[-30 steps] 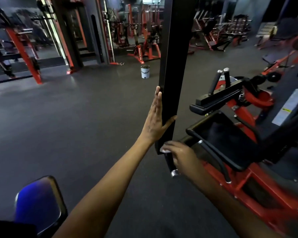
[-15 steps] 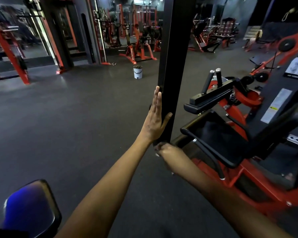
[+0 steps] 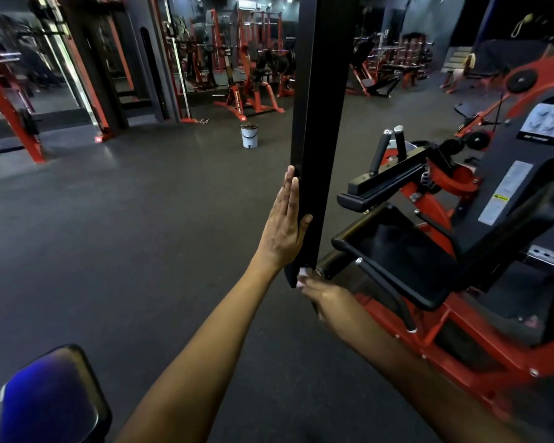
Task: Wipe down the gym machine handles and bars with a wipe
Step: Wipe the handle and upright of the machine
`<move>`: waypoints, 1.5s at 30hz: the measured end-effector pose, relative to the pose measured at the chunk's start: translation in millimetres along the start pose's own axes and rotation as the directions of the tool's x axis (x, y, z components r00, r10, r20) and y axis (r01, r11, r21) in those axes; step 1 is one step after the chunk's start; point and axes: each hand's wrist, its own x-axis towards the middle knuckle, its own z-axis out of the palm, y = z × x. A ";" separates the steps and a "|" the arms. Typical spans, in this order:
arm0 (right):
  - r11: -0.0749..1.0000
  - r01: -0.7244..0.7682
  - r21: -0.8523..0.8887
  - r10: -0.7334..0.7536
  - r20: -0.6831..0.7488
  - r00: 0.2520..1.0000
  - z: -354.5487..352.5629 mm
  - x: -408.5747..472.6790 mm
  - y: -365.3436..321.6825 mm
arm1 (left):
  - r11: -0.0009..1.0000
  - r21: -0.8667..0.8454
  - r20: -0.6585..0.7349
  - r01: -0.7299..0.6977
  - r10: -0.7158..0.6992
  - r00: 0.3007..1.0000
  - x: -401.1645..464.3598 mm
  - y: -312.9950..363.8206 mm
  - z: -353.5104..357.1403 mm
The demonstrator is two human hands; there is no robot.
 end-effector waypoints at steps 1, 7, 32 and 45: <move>0.999 -0.012 0.050 0.014 -0.025 1.000 -3.7 -15.3 -1.4 | 1.000 0.020 0.006 0.009 -0.010 1.000 -0.8 0.0 -0.5; 0.854 -0.432 0.291 0.503 -0.249 0.828 -7.6 -48.4 14.6 | 0.985 0.174 -0.123 -0.005 0.027 0.992 6.2 20.2 12.6; -0.455 -0.440 0.774 0.462 0.628 0.626 21.6 -35.6 5.8 | 0.951 0.304 -0.152 -0.055 0.105 0.983 10.9 14.0 19.8; 0.139 -0.541 0.830 0.548 0.391 0.740 15.6 -56.7 18.0 | 0.957 0.277 -0.149 -0.080 0.126 0.981 10.9 11.4 20.1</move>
